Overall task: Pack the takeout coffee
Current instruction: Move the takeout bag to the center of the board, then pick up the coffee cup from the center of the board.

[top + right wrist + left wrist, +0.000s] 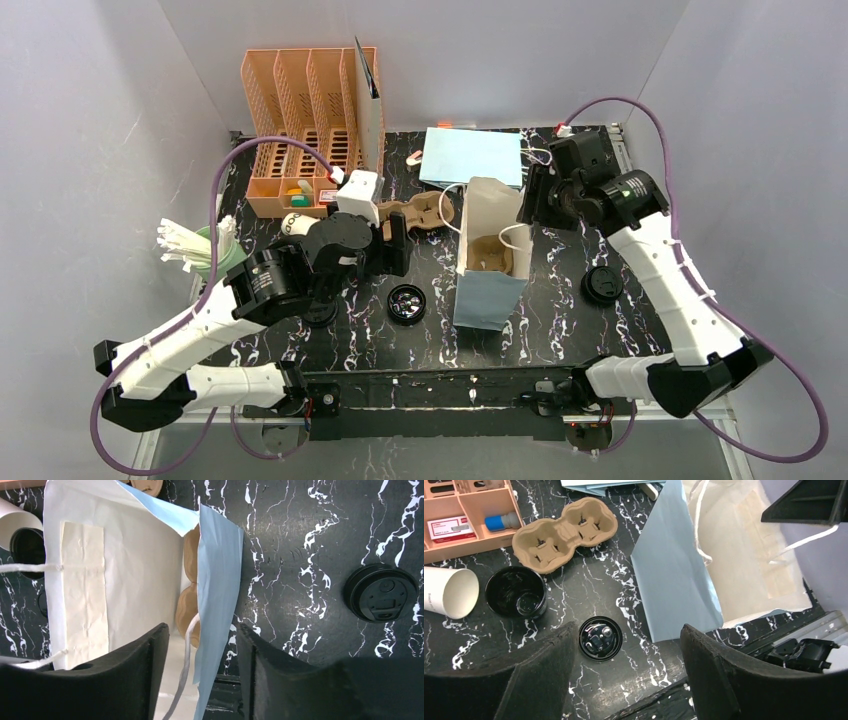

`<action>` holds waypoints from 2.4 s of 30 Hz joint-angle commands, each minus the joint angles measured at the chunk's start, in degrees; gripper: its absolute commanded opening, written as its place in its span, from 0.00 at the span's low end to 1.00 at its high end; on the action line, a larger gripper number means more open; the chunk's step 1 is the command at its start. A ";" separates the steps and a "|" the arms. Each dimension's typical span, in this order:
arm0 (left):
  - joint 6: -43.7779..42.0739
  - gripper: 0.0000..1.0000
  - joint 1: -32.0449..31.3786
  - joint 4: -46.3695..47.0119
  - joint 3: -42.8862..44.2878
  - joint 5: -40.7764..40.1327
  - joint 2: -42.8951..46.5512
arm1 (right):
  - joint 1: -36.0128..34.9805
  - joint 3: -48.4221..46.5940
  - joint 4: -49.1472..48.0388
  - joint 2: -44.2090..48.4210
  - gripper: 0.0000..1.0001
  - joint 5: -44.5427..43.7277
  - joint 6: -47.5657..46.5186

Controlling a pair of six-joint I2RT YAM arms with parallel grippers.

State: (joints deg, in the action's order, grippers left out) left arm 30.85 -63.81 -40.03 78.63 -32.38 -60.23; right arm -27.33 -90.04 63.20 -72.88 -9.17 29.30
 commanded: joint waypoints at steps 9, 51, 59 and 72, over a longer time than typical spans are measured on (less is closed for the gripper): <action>-2.07 0.69 0.36 -4.36 -1.96 -6.99 1.30 | 0.22 -2.98 -4.93 -5.25 0.06 -6.27 0.22; -11.48 0.58 21.71 13.43 -24.31 -22.02 8.80 | -15.90 -31.01 -9.44 -12.48 0.66 5.61 -14.11; -18.30 0.65 28.27 26.30 -33.08 -15.88 7.04 | -31.23 -22.91 -19.85 -14.29 0.64 4.56 -14.36; -25.65 0.81 43.51 25.98 -24.54 1.33 -16.27 | -34.65 -14.16 -31.30 -10.47 0.63 6.20 -16.06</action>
State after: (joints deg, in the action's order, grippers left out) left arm 8.19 -22.02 -13.93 49.08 -34.00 -73.03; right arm -62.00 -104.88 38.28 -86.91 -3.20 14.55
